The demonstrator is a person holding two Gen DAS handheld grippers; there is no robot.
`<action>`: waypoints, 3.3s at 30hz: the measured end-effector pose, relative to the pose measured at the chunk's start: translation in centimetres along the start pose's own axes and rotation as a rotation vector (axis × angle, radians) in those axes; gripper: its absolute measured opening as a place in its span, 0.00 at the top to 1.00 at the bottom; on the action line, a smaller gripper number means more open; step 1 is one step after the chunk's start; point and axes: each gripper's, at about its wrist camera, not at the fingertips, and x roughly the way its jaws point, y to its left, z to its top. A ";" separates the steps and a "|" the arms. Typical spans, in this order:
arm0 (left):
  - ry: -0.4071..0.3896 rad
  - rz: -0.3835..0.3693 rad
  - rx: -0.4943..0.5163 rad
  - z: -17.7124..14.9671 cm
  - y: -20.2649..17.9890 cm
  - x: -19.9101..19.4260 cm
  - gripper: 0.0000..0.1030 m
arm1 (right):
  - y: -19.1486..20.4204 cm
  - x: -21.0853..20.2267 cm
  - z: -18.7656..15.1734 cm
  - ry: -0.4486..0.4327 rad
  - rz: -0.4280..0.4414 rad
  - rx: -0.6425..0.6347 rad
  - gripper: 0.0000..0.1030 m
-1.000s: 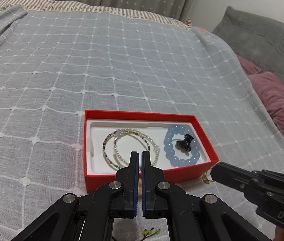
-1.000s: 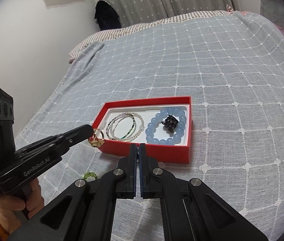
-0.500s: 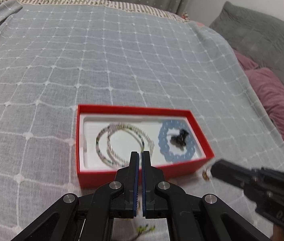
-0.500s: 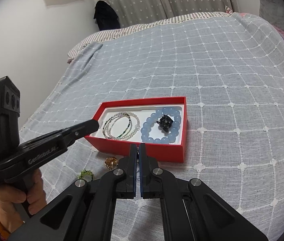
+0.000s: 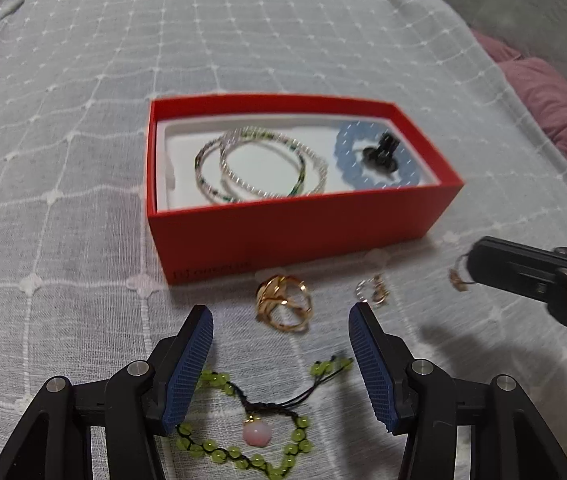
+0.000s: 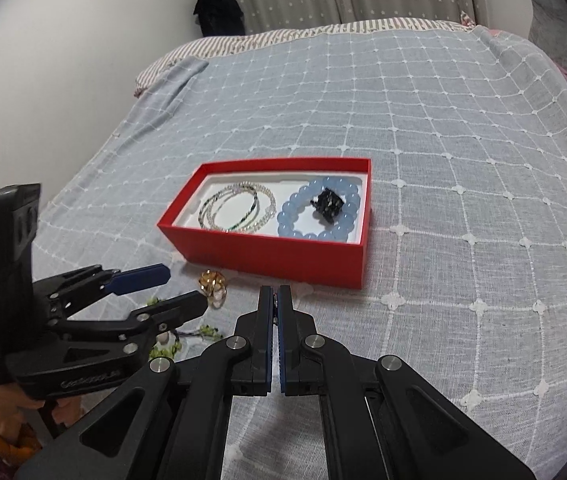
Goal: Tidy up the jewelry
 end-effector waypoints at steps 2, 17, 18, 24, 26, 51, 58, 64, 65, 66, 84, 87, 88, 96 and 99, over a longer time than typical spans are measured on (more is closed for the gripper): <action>0.012 0.003 0.009 -0.2 0.0 0.5 0.42 | 0.2 0.1 -0.2 0.005 -0.004 -0.018 0.99; 0.004 0.066 0.052 0.0 -0.9 2.3 0.74 | -0.7 0.1 -0.8 0.022 -0.023 -0.017 0.99; 0.006 0.065 0.048 0.1 -0.9 2.3 0.74 | -0.7 0.1 -0.8 0.022 -0.024 -0.016 0.99; 0.008 0.060 0.066 -0.1 -1.2 1.6 0.74 | -0.6 0.1 -0.8 0.021 -0.025 -0.017 0.99; 0.005 0.058 0.073 -0.1 -1.4 1.2 0.74 | -0.5 0.0 -0.8 0.019 -0.024 -0.017 0.99; -0.176 0.069 -0.002 4.2 -0.2 -0.9 0.74 | 0.2 -0.9 1.7 -0.084 -0.038 0.002 0.99; -0.177 0.093 0.016 3.9 -0.5 -1.3 0.56 | 0.6 -0.6 2.8 -0.113 -0.025 0.008 0.99; -0.173 0.126 0.021 3.2 0.0 -2.7 0.43 | 1.0 0.6 3.6 -0.116 -0.057 -0.009 0.99; -0.174 0.126 0.018 3.1 0.2 -2.9 0.42 | 1.0 0.8 3.8 -0.117 -0.065 -0.009 0.99; -0.175 0.127 0.015 2.9 0.4 -3.3 0.39 | 0.9 1.0 3.9 -0.116 -0.073 -0.008 0.99; -0.134 0.152 -0.026 0.9 2.8 -4.9 0.23 | 0.0 4.2 4.5 -0.082 -0.176 -0.028 0.97; -0.113 0.157 -0.035 0.8 3.0 -4.8 0.20 | 0.0 4.1 4.4 -0.071 -0.173 -0.028 0.95; -0.108 0.157 -0.039 0.7 3.1 -4.8 0.19 | 0.0 4.0 4.4 -0.069 -0.170 -0.027 0.92; -0.033 0.142 -0.103 -0.2 4.2 -4.8 0.17 | 0.6 1.4 3.8 -0.085 -0.135 -0.037 0.48; 0.002 0.128 -0.141 -0.8 4.8 -4.7 0.17 | 0.8 0.8 3.0 -0.067 -0.138 -0.039 0.42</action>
